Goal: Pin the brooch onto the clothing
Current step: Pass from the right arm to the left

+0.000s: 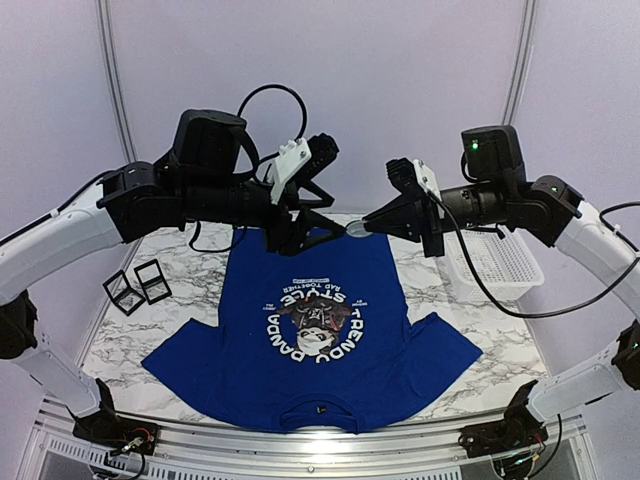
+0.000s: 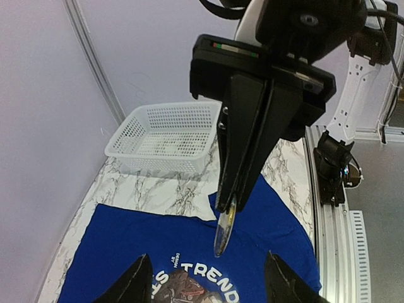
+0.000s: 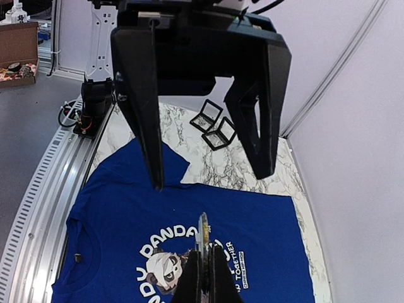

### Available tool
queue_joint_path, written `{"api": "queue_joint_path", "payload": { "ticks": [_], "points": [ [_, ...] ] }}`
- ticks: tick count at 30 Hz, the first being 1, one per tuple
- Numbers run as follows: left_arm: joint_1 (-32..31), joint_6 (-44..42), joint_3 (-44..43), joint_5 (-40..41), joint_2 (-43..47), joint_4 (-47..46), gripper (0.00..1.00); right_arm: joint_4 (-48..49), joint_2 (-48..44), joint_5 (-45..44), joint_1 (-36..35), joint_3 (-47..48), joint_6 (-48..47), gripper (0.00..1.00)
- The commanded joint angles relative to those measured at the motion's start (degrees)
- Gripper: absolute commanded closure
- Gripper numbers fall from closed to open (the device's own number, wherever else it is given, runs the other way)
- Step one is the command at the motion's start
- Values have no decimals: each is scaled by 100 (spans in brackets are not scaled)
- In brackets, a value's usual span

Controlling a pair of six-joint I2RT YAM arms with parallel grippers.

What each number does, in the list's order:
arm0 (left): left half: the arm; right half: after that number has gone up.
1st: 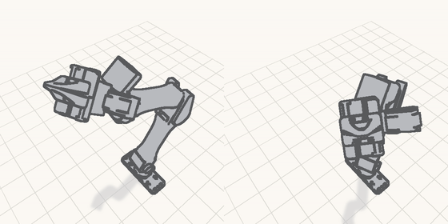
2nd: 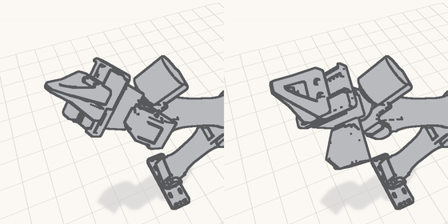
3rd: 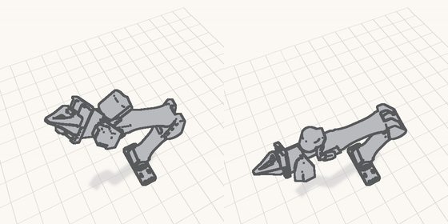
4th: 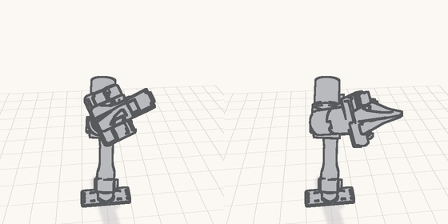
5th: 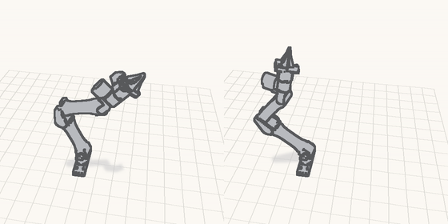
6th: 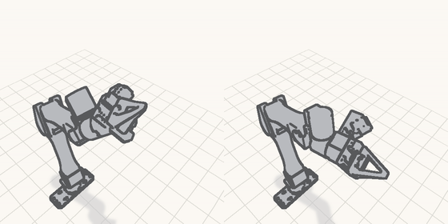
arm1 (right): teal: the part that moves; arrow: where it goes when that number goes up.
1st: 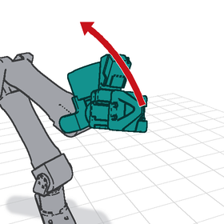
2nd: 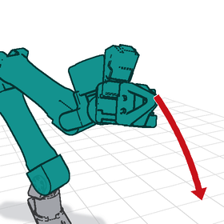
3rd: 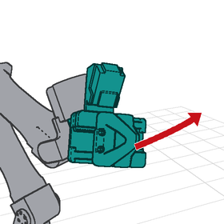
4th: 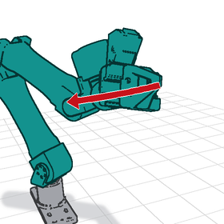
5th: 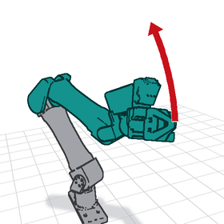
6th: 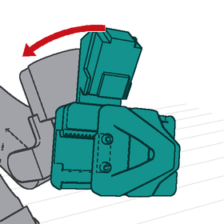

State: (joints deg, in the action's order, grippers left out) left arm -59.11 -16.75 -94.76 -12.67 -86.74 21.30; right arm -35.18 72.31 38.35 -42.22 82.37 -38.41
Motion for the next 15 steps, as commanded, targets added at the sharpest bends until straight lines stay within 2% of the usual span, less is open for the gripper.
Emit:
{"api": "queue_joint_path", "payload": {
  "ticks": [1, 5, 8, 15],
  "points": [
    [-94, -151, -141, -249, -137, 313, 41, 70, -57, -36, -124, 135, 15, 100],
    [-163, -149, -309, -60, -319, 316, 58, 140, -18, 27, -170, 106, 52, 100],
    [-180, -101, -421, 81, -406, 319, 66, 136, -7, 79, -189, 89, 53, 100],
    [-188, -117, -557, -90, -517, 300, 70, 134, 35, 59, -208, 61, 46, 100]
  ]
}}
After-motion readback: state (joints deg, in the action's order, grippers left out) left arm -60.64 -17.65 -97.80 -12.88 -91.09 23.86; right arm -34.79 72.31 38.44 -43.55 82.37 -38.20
